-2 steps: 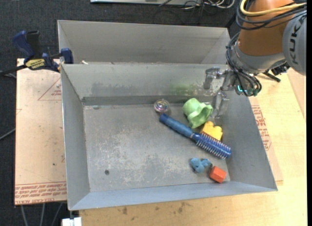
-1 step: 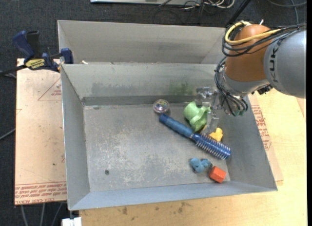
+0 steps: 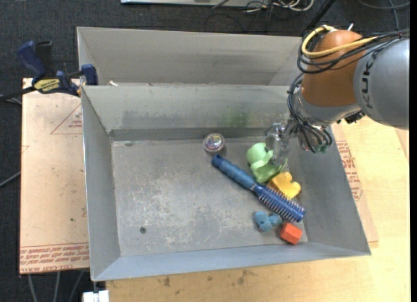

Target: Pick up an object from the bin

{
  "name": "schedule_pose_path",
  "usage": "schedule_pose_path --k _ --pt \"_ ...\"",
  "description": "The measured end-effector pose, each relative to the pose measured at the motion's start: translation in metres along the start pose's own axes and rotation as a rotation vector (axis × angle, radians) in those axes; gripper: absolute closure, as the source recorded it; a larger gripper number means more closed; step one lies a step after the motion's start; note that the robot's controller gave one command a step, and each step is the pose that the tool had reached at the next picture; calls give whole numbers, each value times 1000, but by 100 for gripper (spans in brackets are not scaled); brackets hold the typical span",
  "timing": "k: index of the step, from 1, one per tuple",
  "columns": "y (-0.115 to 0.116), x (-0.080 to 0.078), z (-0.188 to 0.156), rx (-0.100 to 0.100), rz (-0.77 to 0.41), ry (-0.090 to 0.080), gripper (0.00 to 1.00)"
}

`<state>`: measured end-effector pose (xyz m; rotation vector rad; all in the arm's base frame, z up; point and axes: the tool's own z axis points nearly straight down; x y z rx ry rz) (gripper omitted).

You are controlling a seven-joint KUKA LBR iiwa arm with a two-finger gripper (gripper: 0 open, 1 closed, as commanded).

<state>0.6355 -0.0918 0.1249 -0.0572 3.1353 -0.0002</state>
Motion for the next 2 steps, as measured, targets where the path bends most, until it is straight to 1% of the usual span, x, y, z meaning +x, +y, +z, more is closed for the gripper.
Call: schedule_pose_path --k 1,2 --pt "-46 -15 -70 3 -503 -3 100" --pt "-39 -1 -129 2 -524 -4 100"
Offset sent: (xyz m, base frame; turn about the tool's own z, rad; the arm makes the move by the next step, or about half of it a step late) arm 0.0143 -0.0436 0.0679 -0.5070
